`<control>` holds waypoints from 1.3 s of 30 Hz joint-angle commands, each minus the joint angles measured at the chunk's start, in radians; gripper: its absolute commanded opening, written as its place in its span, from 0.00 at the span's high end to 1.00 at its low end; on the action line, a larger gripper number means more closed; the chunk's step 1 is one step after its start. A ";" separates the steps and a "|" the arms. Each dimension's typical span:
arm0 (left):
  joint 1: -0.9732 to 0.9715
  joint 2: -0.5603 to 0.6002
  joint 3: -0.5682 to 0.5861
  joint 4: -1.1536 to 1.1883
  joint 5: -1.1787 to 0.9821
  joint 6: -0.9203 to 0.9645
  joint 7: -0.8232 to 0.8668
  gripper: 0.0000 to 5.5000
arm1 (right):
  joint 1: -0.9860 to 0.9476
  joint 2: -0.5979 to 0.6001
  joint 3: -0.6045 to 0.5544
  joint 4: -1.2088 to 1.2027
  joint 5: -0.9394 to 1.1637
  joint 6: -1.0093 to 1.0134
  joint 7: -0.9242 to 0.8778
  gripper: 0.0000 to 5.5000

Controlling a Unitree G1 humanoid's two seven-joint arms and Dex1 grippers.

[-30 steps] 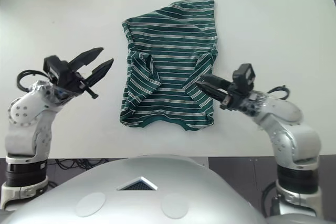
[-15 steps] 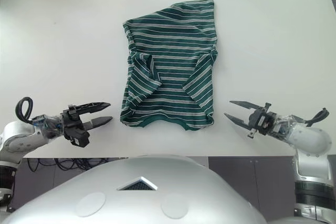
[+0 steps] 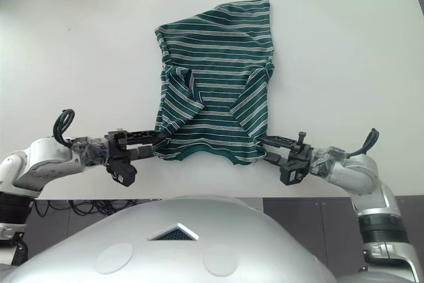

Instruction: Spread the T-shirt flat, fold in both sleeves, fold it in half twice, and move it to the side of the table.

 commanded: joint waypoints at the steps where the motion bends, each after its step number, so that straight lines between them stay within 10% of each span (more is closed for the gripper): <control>1: -0.018 0.029 -0.023 -0.005 0.010 0.029 -0.005 0.64 | 0.006 -0.051 0.032 0.010 -0.058 0.032 -0.019 0.76; 12: -0.021 0.064 -0.124 -0.032 -0.096 0.144 -0.088 0.88 | 0.010 -0.130 0.103 0.003 -0.006 0.089 -0.046 1.00; 17: 0.366 0.424 -0.174 -0.393 -0.916 0.756 -0.445 0.97 | 0.224 -0.338 0.180 -0.305 0.668 0.552 0.263 1.00; 21: 0.487 0.602 -0.019 -0.511 -1.322 0.845 -0.646 0.99 | 0.351 -0.475 0.098 -0.451 0.979 0.747 0.460 1.00; 28: 0.537 0.493 0.191 -0.499 -1.511 0.960 -0.758 0.99 | 0.393 -0.447 -0.042 -0.518 1.158 0.909 0.577 1.00; 39: -0.003 0.071 0.170 -0.142 -1.271 1.122 -0.352 0.99 | -0.218 -0.046 0.013 -0.322 0.971 1.213 0.021 1.00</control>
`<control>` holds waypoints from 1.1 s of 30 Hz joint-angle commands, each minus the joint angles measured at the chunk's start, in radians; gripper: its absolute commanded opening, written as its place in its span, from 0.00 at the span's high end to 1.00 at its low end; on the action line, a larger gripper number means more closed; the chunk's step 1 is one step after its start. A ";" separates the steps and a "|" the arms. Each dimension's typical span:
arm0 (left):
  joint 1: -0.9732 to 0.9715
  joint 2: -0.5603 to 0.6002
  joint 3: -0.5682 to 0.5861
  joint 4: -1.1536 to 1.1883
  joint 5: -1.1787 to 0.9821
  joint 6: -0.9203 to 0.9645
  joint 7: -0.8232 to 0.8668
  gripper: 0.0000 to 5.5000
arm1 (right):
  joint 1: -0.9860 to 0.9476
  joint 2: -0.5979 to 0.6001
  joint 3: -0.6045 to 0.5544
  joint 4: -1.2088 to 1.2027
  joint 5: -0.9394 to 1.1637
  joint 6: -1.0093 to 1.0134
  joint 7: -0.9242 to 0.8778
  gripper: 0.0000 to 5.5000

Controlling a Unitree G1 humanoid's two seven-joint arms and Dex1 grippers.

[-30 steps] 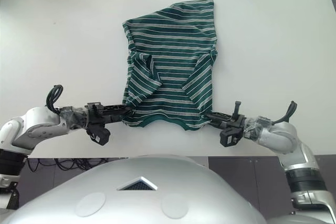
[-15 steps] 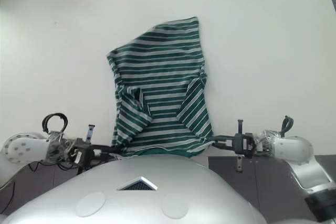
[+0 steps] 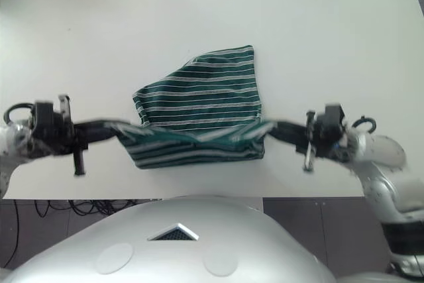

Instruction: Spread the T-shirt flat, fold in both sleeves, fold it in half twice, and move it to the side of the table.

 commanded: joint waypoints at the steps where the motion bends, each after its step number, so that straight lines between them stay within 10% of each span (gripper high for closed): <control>1: -0.173 -0.113 -0.045 0.155 0.169 0.019 0.111 0.99 | -0.188 0.103 0.045 0.106 -0.132 0.093 -0.154 1.00; 12: -0.551 -0.315 -0.238 0.694 0.636 -0.099 0.172 0.99 | -0.515 0.325 0.099 0.475 -0.389 0.128 -0.249 1.00; 27: -0.625 -0.417 -0.050 0.557 0.461 0.223 0.218 0.63 | -0.541 0.391 0.069 0.470 -0.501 0.038 -0.242 0.58; 33: -0.414 -0.320 -0.146 0.232 0.469 -0.018 -0.053 0.57 | -0.476 0.291 0.242 0.393 -0.840 -0.288 -0.209 0.50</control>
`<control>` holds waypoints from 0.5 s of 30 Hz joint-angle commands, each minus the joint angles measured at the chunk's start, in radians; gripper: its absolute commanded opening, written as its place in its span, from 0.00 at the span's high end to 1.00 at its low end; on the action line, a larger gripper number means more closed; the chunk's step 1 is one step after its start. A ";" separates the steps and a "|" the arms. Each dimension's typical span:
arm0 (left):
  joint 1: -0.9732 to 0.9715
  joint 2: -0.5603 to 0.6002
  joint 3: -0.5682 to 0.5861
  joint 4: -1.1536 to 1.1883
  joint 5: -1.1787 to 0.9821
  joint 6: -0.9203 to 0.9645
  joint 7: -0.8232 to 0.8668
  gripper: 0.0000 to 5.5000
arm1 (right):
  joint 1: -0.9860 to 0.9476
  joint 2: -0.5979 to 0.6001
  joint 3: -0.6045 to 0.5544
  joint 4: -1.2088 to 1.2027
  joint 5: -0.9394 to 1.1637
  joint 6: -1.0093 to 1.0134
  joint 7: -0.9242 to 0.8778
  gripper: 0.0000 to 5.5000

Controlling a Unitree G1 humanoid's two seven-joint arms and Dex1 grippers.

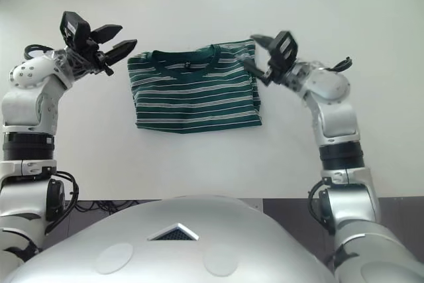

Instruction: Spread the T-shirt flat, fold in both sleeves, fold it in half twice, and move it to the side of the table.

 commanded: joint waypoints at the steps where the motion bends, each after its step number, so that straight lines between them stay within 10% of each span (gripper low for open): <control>1: 0.210 0.116 -0.130 -0.273 0.041 -0.223 -0.259 0.57 | 0.005 -0.087 0.114 0.016 -0.272 -0.197 -0.022 0.50; 8: 0.280 0.256 -0.301 -0.349 0.273 -0.384 -0.394 0.57 | 0.043 -0.203 0.229 -0.027 -0.490 -0.306 0.053 0.50; 15: -0.091 0.304 -0.461 0.089 1.054 -0.713 0.116 0.57 | 0.140 -0.173 0.386 -0.315 -0.322 -0.207 0.271 0.50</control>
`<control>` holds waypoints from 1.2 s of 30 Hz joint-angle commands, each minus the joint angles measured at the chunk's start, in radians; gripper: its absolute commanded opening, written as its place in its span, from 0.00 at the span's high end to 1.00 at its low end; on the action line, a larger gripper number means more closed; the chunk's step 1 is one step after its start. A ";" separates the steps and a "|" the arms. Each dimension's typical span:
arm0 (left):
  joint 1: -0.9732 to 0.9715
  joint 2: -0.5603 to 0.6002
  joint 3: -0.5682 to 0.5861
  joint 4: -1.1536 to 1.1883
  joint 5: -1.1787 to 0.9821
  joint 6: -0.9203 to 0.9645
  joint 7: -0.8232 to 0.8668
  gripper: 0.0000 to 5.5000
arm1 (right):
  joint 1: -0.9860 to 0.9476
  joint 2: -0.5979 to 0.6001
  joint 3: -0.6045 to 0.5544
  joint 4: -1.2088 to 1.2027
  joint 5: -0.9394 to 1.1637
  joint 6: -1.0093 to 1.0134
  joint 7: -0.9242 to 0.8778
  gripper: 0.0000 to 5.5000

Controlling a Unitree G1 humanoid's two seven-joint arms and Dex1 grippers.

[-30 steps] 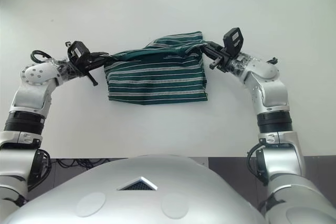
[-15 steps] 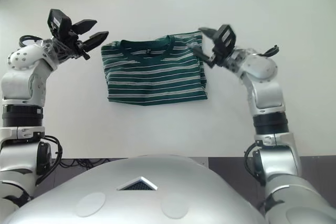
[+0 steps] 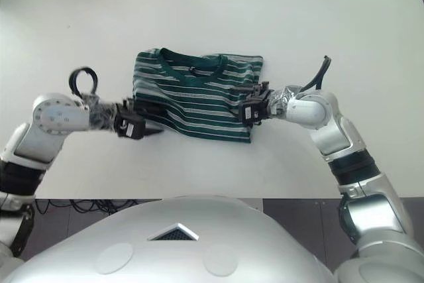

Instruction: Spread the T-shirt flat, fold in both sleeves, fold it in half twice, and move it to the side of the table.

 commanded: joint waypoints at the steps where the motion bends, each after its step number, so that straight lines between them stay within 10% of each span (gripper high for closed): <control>1: -0.205 0.048 -0.122 0.268 0.470 -0.165 0.318 0.57 | 0.054 0.075 0.151 -0.177 0.097 0.084 0.120 0.50; 13: -0.126 0.102 0.031 0.310 0.370 -0.298 0.589 0.57 | 0.093 0.119 -0.166 -0.173 0.313 0.116 -0.043 0.50; 21: 0.412 0.148 0.051 -0.137 -0.249 -0.294 0.402 0.52 | 0.333 -0.115 -0.407 -0.044 0.441 -0.039 0.136 0.50; 36: 0.500 -0.060 -0.034 -0.100 0.298 -0.430 0.583 0.38 | 0.371 -0.112 -0.366 0.151 0.060 -0.457 -0.014 0.50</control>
